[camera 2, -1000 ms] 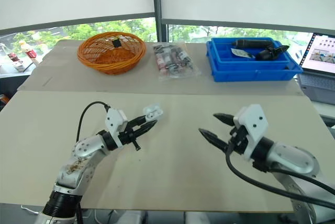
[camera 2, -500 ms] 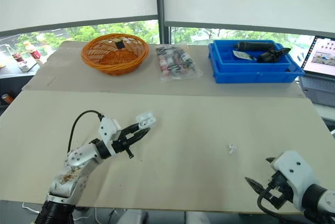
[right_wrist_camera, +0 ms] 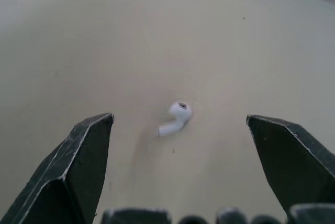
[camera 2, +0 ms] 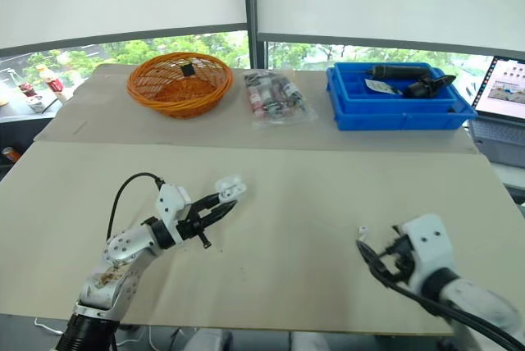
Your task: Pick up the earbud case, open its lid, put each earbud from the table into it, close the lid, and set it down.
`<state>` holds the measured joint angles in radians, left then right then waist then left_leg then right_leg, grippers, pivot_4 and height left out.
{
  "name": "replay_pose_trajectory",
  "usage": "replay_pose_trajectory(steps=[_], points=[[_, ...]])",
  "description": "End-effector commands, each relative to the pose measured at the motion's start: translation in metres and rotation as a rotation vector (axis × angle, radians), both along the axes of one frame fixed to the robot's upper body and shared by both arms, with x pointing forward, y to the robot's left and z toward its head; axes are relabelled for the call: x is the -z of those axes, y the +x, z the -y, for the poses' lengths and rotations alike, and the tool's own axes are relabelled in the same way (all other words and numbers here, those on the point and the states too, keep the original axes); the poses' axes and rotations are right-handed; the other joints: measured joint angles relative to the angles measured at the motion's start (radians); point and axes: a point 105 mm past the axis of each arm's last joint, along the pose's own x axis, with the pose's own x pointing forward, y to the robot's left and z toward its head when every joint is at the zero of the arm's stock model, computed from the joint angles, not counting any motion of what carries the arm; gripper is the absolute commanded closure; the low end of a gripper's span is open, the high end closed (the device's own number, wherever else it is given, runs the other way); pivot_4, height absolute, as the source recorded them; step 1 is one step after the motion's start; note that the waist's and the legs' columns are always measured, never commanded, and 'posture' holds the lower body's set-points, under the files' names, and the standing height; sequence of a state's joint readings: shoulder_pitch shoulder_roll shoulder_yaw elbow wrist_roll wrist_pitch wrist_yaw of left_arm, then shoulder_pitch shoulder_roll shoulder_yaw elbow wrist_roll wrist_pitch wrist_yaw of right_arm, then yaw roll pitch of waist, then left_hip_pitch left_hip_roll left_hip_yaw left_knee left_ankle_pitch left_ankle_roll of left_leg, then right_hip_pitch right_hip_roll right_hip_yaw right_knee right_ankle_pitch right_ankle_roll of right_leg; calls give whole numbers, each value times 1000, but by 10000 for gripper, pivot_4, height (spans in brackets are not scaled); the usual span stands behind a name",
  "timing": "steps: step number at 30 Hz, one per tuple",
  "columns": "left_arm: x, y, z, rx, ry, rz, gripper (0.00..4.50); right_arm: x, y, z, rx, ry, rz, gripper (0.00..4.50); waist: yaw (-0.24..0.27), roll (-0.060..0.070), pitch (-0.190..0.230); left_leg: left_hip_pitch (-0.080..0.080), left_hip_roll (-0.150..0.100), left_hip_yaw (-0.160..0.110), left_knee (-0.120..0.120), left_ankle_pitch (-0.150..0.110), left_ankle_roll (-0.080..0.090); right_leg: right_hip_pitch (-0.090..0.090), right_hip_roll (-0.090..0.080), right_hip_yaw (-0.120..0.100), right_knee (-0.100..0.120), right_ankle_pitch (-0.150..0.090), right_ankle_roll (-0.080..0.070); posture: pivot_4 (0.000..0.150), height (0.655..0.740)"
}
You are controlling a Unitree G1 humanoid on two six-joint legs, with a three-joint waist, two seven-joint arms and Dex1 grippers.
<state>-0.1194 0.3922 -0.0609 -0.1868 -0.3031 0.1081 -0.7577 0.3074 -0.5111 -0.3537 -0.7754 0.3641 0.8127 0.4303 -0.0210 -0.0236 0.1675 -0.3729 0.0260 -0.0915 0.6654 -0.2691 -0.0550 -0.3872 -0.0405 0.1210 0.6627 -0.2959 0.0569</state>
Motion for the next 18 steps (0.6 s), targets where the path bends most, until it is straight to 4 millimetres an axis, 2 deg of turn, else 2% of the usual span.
replay_pose_trajectory(steps=[1,6,14,18], points=[[-14,-2,5,24,-10,58,39288,3,15,1,130,-6,34,0,0,0,0,0,0,0,0,0,0,0,0,0,0,0,0,1500,7329],[-14,-4,6,28,-9,56,39288,20,27,6,250,-32,16,0,4,0,0,-1,0,0,-1,0,0,-1,-1,-1,0,0,0,1500,7329],[-16,-5,7,29,-11,54,39288,42,20,0,309,28,-73,0,-3,1,-1,0,0,0,-1,0,0,0,-1,-1,0,0,0,1500,7329],[-16,-4,9,33,-12,52,39288,46,19,1,347,78,-103,12049,-7,1,-1,0,0,0,-1,0,0,0,-1,-1,0,0,0,1500,7329]])
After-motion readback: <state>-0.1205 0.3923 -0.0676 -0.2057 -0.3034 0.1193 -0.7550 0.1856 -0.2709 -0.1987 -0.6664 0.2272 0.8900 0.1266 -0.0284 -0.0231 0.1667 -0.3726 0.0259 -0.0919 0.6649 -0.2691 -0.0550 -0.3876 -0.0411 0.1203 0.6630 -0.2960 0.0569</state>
